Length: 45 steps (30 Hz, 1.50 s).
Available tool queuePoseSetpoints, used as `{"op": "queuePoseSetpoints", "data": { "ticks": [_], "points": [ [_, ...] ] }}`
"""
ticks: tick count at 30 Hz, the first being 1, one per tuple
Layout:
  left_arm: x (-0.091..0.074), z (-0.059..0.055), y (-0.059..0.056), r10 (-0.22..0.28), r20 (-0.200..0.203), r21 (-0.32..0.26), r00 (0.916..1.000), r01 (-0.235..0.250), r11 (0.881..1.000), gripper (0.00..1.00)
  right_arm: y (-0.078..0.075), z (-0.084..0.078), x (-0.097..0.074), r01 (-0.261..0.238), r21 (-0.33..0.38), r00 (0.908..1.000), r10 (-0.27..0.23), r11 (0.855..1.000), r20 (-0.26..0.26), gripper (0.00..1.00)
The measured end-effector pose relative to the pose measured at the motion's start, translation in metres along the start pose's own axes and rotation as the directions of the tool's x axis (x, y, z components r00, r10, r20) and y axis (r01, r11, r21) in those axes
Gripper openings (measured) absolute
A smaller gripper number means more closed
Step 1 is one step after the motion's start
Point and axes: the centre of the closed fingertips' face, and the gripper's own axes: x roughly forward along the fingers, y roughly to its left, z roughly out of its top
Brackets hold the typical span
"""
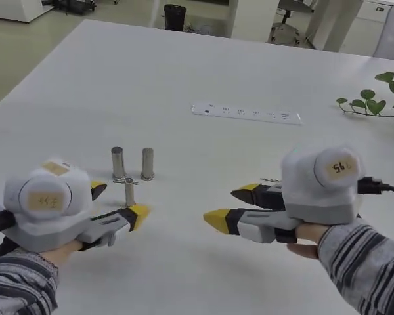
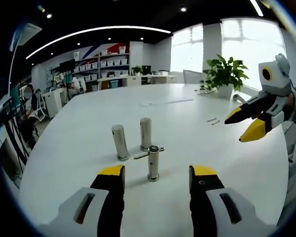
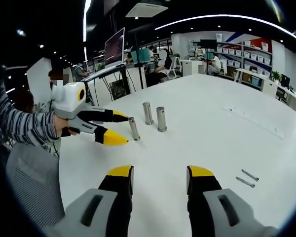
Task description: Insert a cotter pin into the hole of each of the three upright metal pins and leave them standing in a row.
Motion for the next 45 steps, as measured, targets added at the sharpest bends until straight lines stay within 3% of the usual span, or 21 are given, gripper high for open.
{"op": "queuePoseSetpoints", "data": {
  "ticks": [5,8,18,26,31,35,39,45],
  "points": [
    [-0.011,0.011,-0.006,-0.011,0.021,-0.008,0.9997,0.011,1.0,0.64,-0.002,0.015,0.008,-0.007,-0.003,0.9995,0.007,1.0,0.03,0.41],
    [-0.015,0.011,-0.007,-0.014,0.007,-0.001,0.9999,0.014,1.0,0.68,-0.004,0.024,0.017,-0.013,-0.017,0.9992,0.014,1.0,0.039,0.41],
    [-0.031,0.016,-0.018,-0.032,0.043,-0.027,0.9986,0.033,0.999,0.8,-0.002,0.052,0.044,-0.033,-0.067,0.9966,0.038,0.997,0.072,0.4],
    [-0.042,0.018,-0.021,-0.03,0.052,-0.015,0.9982,0.031,0.999,0.86,-0.003,0.071,0.077,-0.051,-0.05,0.9918,0.057,0.997,0.115,0.35],
    [-0.045,0.016,-0.018,-0.017,0.043,0.015,0.9989,0.016,1.0,0.89,-0.005,0.07,0.101,-0.06,-0.063,0.9931,0.066,0.996,0.097,0.33],
    [-0.045,0.017,-0.017,-0.018,0.056,-0.005,0.9983,0.018,1.0,0.9,-0.002,0.068,0.11,-0.057,-0.044,0.9932,0.061,0.997,0.099,0.3],
    [-0.044,0.01,-0.017,-0.012,0.034,0.015,0.9994,0.011,1.0,0.93,-0.001,0.066,0.126,-0.058,-0.026,0.9924,0.061,0.998,0.107,0.27],
    [-0.042,0.01,-0.017,-0.013,0.04,0.008,0.9991,0.013,1.0,0.98,0.001,0.067,0.142,-0.057,-0.026,0.9927,0.059,0.998,0.105,0.25]
  ]
}}
